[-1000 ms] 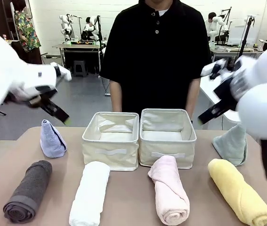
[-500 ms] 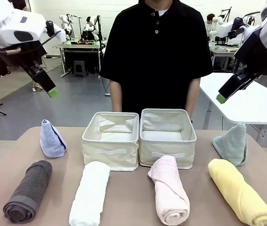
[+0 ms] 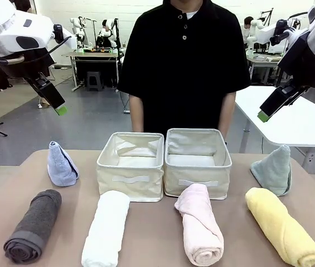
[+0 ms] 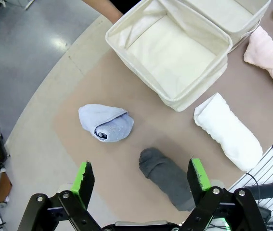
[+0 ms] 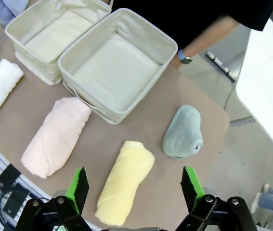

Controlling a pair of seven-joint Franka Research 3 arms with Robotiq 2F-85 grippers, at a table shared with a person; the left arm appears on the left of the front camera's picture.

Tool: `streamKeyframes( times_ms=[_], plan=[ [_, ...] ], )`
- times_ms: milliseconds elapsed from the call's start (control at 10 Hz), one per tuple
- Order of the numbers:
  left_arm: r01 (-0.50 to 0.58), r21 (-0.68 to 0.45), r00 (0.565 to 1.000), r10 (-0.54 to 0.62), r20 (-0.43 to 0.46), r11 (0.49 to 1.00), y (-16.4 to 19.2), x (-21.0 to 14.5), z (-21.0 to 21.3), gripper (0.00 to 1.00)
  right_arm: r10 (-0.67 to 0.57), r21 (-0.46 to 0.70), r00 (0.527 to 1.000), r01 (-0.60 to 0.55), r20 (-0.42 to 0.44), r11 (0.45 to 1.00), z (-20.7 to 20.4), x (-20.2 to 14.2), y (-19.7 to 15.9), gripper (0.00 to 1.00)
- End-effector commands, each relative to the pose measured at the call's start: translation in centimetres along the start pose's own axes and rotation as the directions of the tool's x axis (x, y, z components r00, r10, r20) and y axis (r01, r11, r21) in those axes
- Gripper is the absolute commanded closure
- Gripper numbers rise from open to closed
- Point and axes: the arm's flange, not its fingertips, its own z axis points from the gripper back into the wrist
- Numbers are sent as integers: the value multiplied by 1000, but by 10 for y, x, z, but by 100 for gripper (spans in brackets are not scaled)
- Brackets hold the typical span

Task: Sort the towels based on their folding style.
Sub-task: Pick up one triangle-folded towel and place it in the left Fabric basket.

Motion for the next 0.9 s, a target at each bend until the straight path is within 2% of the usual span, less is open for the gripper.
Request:
streamKeyframes(
  times_ms=[0, 100, 200, 400, 500, 600, 700, 800],
  plan=[
    [3, -8, 1000, -3, 6, 1000, -2, 0, -1, 0, -10, 18, 1000, 10, 18, 1000, -3, 0, 1, 0],
    [0, 0, 1000, 0, 0, 1000, 0, 0, 0, 0, 0, 0, 1000, 0, 0, 1000, 0, 0, 0, 0],
    [23, -151, 991, -2, 136, 988, 27, -15, 5, 0, -30, 180, 997, 17, 72, 983, 1, -6, -24, 0],
    [133, -339, 950, -22, 311, 931, 73, -44, 9, 0, -119, 414, 981, 45, 155, 909, -3, -34, -89, 0],
    [277, -404, 897, -83, 435, 872, 91, -61, 11, 0, -138, 534, 968, 5, 209, 845, -7, -52, -116, 0],
    [403, -429, 856, -167, 489, 809, 114, -80, 6, 0, -147, 601, 960, -26, 237, 799, -15, -72, -143, 0],
    [413, -446, 860, -179, 478, 794, 131, -95, 2, 0, -182, 614, 951, -10, 249, 790, -21, -89, -165, 0],
    [394, -436, 874, -184, 449, 809, 146, -108, 1, 0, -210, 625, 938, -8, 274, 781, -25, -106, -183, 0]
  ],
)
